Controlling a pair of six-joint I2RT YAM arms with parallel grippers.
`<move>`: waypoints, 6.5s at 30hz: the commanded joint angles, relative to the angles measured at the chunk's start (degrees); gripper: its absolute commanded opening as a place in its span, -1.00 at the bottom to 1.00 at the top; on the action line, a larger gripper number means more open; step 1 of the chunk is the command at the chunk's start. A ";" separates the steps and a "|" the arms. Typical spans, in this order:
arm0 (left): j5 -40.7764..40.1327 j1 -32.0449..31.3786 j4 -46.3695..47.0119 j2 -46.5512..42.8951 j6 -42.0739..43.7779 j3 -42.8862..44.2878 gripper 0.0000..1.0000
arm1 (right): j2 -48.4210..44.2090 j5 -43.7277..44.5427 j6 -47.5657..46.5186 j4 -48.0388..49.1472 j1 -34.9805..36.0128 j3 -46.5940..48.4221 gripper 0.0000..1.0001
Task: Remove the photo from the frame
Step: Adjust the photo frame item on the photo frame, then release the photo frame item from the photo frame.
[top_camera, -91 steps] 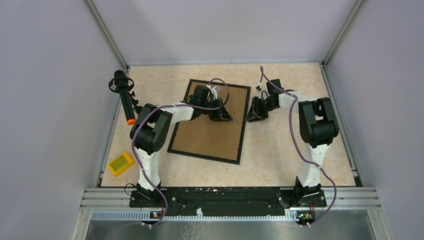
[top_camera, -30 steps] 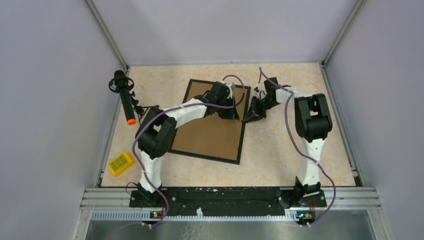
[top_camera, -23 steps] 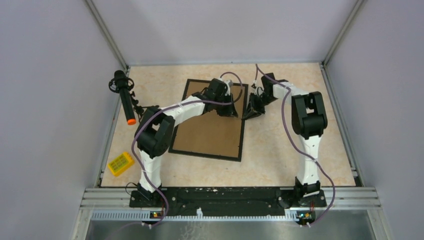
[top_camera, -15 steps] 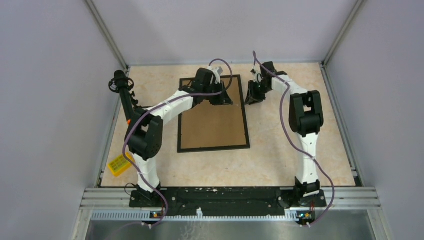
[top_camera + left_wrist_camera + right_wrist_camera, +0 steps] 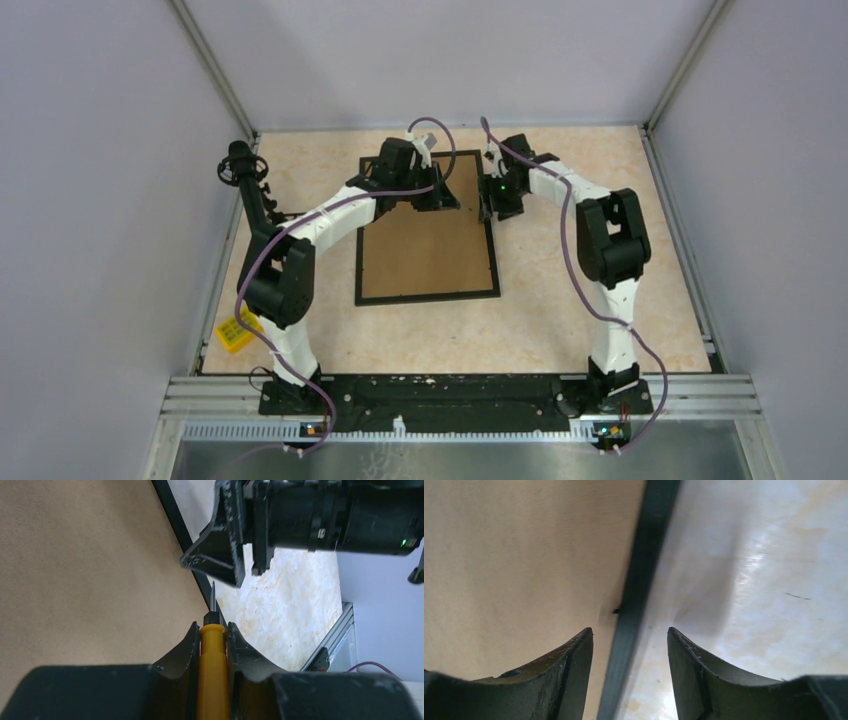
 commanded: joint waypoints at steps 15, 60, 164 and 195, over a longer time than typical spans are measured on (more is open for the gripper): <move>1.09 0.49 2.77 -2.16 -0.67 -0.89 -1.00 | 8.20 11.79 3.46 -3.59 4.38 5.35 -0.80; 5.58 0.68 5.84 1.55 -3.43 -4.39 -1.00 | 7.55 10.82 3.34 -2.45 3.25 6.86 -0.36; 15.43 1.55 17.85 9.14 -6.94 -21.39 -1.00 | -2.26 -17.45 3.65 15.05 -2.76 -26.60 -0.71; 8.66 -13.60 14.72 1.65 -1.15 -14.93 -1.00 | 4.60 -9.70 5.57 12.00 -1.19 -22.69 -1.00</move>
